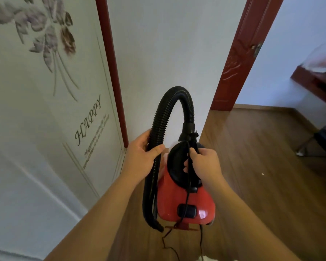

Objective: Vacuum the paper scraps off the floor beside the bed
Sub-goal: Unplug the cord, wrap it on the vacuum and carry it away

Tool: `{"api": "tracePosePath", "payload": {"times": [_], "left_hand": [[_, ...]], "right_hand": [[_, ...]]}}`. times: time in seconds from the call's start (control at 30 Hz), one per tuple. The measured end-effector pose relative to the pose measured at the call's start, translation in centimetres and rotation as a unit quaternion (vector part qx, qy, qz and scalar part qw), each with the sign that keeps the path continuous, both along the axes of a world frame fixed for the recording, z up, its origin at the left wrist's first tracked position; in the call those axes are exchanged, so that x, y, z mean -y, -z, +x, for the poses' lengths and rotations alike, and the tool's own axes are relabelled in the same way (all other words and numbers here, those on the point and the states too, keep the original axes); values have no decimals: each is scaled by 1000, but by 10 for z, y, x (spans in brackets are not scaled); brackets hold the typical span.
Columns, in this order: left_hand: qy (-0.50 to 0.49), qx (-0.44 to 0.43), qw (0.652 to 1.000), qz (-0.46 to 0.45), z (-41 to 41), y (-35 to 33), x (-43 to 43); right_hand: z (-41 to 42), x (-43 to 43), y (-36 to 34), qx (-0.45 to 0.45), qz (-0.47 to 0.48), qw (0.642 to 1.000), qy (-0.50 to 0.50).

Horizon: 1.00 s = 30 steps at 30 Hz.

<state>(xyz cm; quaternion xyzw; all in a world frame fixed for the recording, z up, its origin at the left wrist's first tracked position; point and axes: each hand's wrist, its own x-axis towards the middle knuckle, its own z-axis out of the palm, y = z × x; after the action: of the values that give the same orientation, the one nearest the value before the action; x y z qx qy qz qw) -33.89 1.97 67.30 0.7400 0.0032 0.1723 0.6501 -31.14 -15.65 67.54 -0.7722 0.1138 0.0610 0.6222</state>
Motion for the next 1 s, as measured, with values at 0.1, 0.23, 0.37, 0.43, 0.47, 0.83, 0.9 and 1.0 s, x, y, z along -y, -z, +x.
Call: {"api": "tracePosePath", "payload": {"times": [0.1, 0.23, 0.37, 0.43, 0.47, 0.83, 0.9, 1.0], "left_hand": [[12, 1, 1000, 13, 56, -4, -7], [10, -2, 1000, 24, 125, -1, -10], [-12, -8, 999, 30, 190, 10, -10], [-32, -13, 999, 27, 219, 15, -8], [-43, -16, 999, 24, 233, 16, -7], [-182, -32, 982, -36, 340, 15, -18], [-203, -36, 977, -47, 356, 20, -30], [-230, -39, 970, -63, 379, 32, -48]], "right_hand": [[49, -4, -5, -2, -8, 1000, 8], [114, -6, -8, -3, -12, 1000, 5], [186, -6, 4, -11, -15, 1000, -13], [221, -5, 10, -18, -16, 999, -30], [239, -4, 11, -21, -13, 999, -40], [398, -29, 5, -2, -50, 983, -176], [420, -42, 7, -1, -56, 979, -197], [453, -64, 14, -7, -62, 972, -226]]}}
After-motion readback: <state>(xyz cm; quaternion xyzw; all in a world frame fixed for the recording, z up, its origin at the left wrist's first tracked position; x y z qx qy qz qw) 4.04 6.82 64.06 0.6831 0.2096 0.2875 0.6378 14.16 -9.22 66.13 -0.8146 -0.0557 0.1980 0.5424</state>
